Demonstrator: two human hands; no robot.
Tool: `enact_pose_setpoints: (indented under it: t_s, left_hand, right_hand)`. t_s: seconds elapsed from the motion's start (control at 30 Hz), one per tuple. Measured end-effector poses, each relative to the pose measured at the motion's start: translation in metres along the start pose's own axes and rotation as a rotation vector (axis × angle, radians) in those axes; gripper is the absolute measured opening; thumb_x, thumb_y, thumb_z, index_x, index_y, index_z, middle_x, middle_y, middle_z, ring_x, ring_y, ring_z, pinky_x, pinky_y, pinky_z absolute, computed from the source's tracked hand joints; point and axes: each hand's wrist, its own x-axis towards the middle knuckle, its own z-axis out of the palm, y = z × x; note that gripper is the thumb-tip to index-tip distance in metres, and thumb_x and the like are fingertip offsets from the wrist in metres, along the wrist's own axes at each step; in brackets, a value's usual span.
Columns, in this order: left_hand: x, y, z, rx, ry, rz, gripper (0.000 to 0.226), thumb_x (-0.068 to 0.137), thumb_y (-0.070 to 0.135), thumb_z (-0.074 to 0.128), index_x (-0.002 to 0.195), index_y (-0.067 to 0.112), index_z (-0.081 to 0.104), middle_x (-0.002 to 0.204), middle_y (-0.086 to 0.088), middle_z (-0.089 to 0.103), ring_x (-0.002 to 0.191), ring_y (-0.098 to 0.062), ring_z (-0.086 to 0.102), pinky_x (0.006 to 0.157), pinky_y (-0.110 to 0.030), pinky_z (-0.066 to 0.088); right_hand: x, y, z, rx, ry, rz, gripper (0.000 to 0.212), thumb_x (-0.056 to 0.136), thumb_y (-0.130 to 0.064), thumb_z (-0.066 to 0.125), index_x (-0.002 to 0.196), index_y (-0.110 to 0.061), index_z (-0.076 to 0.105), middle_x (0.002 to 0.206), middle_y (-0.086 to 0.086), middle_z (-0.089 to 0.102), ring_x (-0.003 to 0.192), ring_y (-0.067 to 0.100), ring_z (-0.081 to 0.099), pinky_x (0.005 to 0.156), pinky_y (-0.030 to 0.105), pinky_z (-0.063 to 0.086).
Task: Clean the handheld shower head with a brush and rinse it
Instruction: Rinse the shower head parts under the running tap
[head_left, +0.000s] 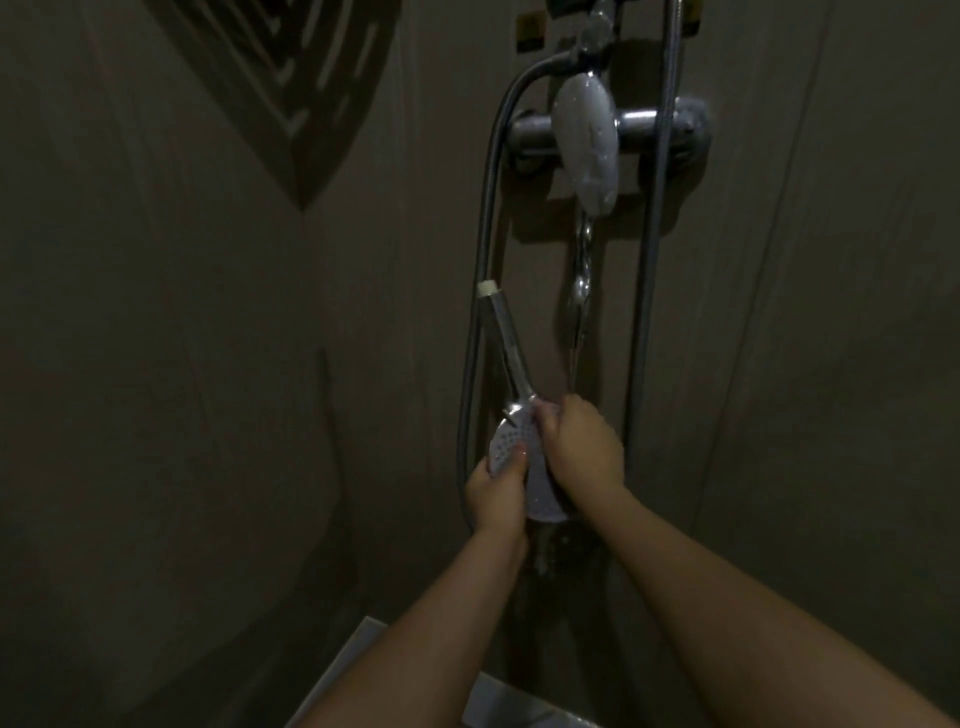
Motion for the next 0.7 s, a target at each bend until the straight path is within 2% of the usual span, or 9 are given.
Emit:
enact_pose_setpoints:
  t_s: [0.07,0.13,0.23,0.33,0.4,0.47,0.6,0.67,0.7]
  left_hand:
    - [0.0,0.002,0.002,-0.025,0.109,0.003,0.017,0.079,0.025,0.073,0.085,0.009,0.07,0.082,-0.009,0.071,0.077,-0.025,0.068,0.074,-0.036,0.057]
    - [0.0,0.001,0.002,0.015,0.192,0.021,0.02,0.075,0.031,0.076,0.07,0.016,0.064,0.075,-0.006,0.068,0.07,-0.021,0.066,0.066,-0.032,0.054]
    - [-0.001,-0.002,-0.004,0.164,0.229,0.095,0.026,0.075,0.035,0.075,0.066,0.018,0.059,0.075,-0.005,0.066,0.072,-0.022,0.065,0.067,-0.032,0.054]
    - [-0.001,0.002,-0.008,0.275,0.181,0.148,0.024,0.08,0.035,0.071,0.068,0.019,0.058,0.072,-0.001,0.063,0.071,-0.019,0.063,0.063,-0.028,0.051]
    - [-0.003,0.005,-0.008,0.334,0.161,0.187,0.022,0.085,0.03,0.066,0.069,0.018,0.056,0.07,0.001,0.06,0.069,-0.016,0.06,0.054,-0.022,0.044]
    - [-0.007,0.007,-0.01,0.365,0.17,0.217,0.026,0.088,0.03,0.062,0.066,0.017,0.054,0.067,0.001,0.057,0.069,-0.016,0.058,0.051,-0.02,0.039]
    - [-0.01,0.005,-0.019,0.436,0.095,0.218,0.034,0.092,0.039,0.053,0.069,0.014,0.057,0.07,-0.003,0.062,0.07,-0.02,0.063,0.058,-0.025,0.047]
    - [-0.008,0.006,-0.021,0.492,0.063,0.246,0.036,0.092,0.041,0.05,0.073,0.012,0.059,0.076,-0.009,0.065,0.076,-0.025,0.065,0.068,-0.032,0.052]
    - [-0.006,0.008,-0.023,0.534,0.066,0.27,0.038,0.092,0.043,0.05,0.075,0.011,0.061,0.078,-0.011,0.066,0.077,-0.026,0.066,0.071,-0.035,0.053]
  right_hand:
    - [-0.008,0.001,0.005,-0.099,-0.024,-0.13,0.055,0.091,-0.056,0.04,0.115,-0.008,0.052,0.112,0.012,0.058,0.101,0.029,0.06,0.077,0.035,0.047]
    - [-0.01,0.003,0.007,-0.18,-0.039,-0.166,0.054,0.092,-0.056,0.038,0.116,-0.008,0.051,0.112,0.013,0.059,0.099,0.03,0.061,0.075,0.035,0.047]
    - [-0.007,0.012,0.008,-0.216,-0.106,-0.116,0.047,0.099,-0.046,0.029,0.113,-0.011,0.057,0.101,0.011,0.066,0.085,0.027,0.063,0.061,0.03,0.04]
    - [-0.014,0.017,0.01,-0.308,-0.079,-0.131,0.05,0.098,-0.049,0.024,0.115,-0.018,0.059,0.085,0.001,0.057,0.067,0.015,0.052,0.046,0.022,0.027]
    - [-0.022,0.011,0.012,-0.238,-0.035,-0.184,0.052,0.094,-0.055,0.029,0.115,-0.014,0.053,0.095,0.002,0.054,0.079,0.016,0.056,0.056,0.023,0.041]
    - [-0.026,0.007,0.011,-0.156,-0.053,-0.215,0.05,0.093,-0.054,0.036,0.118,-0.013,0.049,0.107,0.005,0.053,0.092,0.019,0.058,0.066,0.028,0.046]
    - [-0.019,0.015,0.005,-0.314,-0.145,-0.191,0.038,0.1,-0.039,0.033,0.124,-0.017,0.053,0.099,0.005,0.061,0.077,0.016,0.059,0.059,0.028,0.046]
    - [-0.025,0.01,0.004,-0.196,-0.114,-0.063,0.044,0.098,-0.047,0.032,0.109,-0.01,0.055,0.085,0.003,0.058,0.072,0.016,0.056,0.052,0.026,0.042]
    - [-0.029,0.003,0.003,-0.094,-0.105,0.036,0.046,0.096,-0.051,0.033,0.101,-0.01,0.053,0.081,0.002,0.052,0.071,0.016,0.051,0.049,0.025,0.036]
